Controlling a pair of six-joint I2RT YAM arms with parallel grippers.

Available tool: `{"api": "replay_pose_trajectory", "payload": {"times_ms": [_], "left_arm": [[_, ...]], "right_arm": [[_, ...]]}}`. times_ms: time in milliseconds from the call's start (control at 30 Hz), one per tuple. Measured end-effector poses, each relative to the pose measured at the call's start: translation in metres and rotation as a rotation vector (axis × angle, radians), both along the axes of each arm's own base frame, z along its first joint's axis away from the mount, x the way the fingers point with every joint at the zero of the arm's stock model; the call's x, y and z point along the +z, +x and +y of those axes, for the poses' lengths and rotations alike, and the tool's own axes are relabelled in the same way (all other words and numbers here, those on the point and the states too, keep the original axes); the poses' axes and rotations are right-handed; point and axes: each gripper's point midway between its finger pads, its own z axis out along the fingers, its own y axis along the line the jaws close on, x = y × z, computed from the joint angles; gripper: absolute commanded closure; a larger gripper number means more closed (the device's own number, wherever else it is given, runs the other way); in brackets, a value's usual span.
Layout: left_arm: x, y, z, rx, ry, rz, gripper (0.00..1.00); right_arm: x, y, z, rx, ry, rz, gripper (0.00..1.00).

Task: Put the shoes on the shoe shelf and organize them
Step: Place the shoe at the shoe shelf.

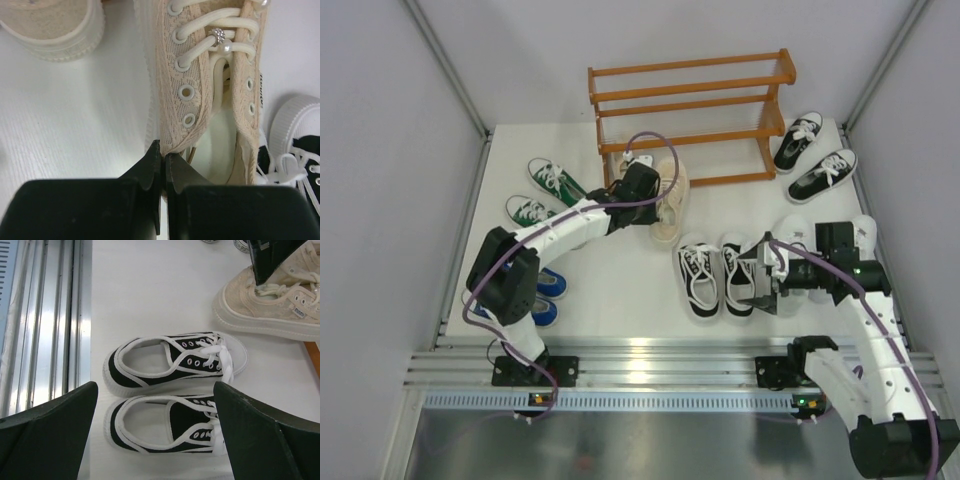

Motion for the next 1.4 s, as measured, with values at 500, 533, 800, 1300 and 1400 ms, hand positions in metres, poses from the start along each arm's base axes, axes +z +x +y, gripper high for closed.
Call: {"api": "replay_pose_trajectory", "payload": {"times_ms": [500,533,800,1300,1400], "left_arm": [[0.003,0.071,-0.006,0.067,-0.017,-0.029,1.0],[0.003,0.076,-0.007,0.071,-0.017,-0.033,1.0],[-0.009,0.105,-0.003,0.141,-0.004,-0.06,1.0],[-0.027,0.132,0.008,0.222,-0.03,-0.085,0.81],[-0.021,0.138,0.006,0.23,-0.067,-0.103,0.64]], "right_arm": [[-0.005,-0.009,-0.003,0.023,-0.013,-0.001,0.01],[-0.005,-0.01,-0.003,0.026,-0.014,-0.001,0.01],[-0.008,-0.015,-0.003,0.045,-0.016,0.005,0.01],[-0.009,-0.017,-0.003,0.049,-0.014,0.02,0.01],[-0.01,-0.016,-0.004,0.045,-0.014,0.024,0.01]]}}
